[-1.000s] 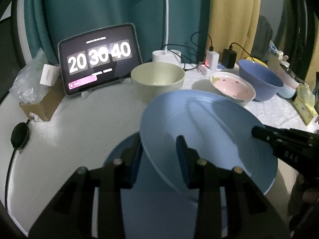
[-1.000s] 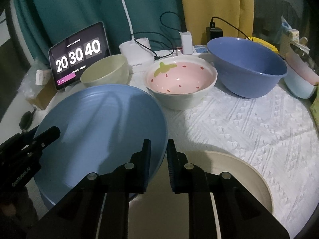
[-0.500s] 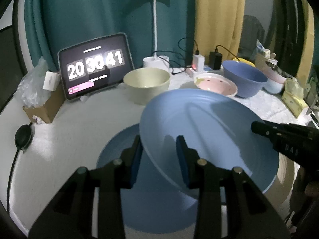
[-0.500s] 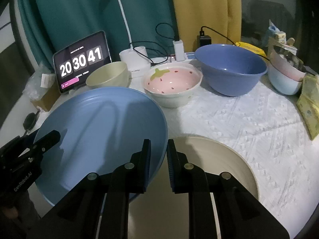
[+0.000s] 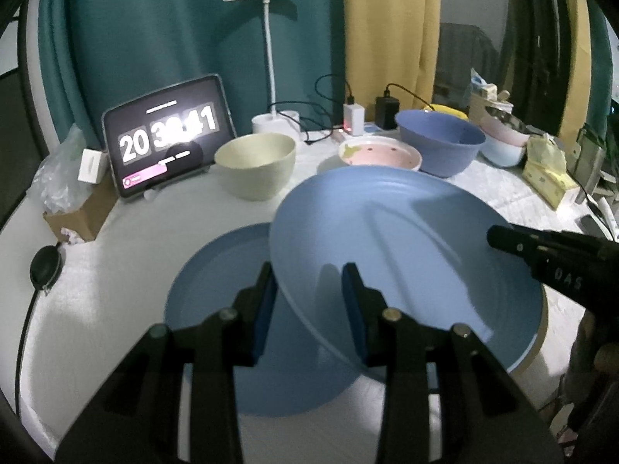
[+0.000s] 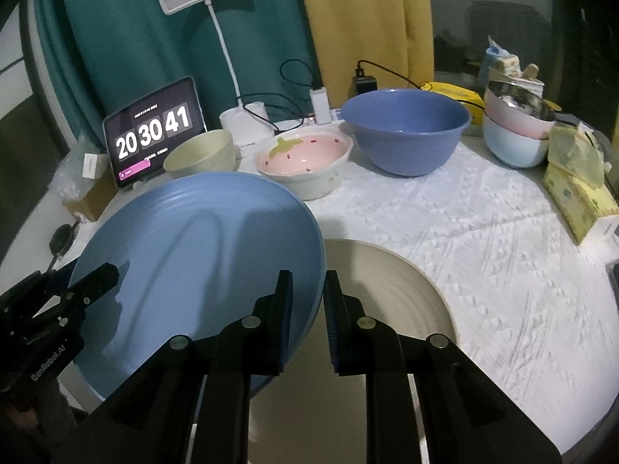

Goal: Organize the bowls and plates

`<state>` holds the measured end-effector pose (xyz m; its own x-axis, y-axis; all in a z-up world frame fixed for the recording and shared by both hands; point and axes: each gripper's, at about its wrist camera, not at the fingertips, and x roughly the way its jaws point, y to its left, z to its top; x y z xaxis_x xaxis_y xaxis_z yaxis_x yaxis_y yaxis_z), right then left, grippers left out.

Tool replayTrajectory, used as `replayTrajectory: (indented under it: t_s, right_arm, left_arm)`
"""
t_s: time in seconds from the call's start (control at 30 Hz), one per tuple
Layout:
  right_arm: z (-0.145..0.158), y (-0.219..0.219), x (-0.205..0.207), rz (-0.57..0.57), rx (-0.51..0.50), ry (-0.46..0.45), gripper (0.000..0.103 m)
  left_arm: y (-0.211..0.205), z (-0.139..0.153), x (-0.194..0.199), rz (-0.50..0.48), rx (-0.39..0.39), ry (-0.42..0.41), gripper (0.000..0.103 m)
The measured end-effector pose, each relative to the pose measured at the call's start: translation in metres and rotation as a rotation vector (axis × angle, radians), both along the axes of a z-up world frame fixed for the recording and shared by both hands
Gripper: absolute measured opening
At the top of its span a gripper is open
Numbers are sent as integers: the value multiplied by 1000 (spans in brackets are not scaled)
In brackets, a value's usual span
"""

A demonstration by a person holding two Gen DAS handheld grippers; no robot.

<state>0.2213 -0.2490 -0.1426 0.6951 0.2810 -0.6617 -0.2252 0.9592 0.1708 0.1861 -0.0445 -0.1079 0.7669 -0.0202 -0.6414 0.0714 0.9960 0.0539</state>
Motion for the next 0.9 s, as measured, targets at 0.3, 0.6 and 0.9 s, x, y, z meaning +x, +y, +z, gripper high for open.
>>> replayTrajectory:
  t_s: [0.3, 0.6, 0.9]
  right_arm:
    - [-1, -19, -17, -22, -8, -5, 18]
    - [-10, -45, -23, -56, -16, -1, 18]
    - [-20, -60, -25, -73, -31, 7, 18]
  left_arm:
    - [-20, -6, -11, -15, -4, 13, 36]
    - [-48, -21, -15, -62, 17, 60, 36]
    - [-63, -34, -11, -80, 30, 94, 36]
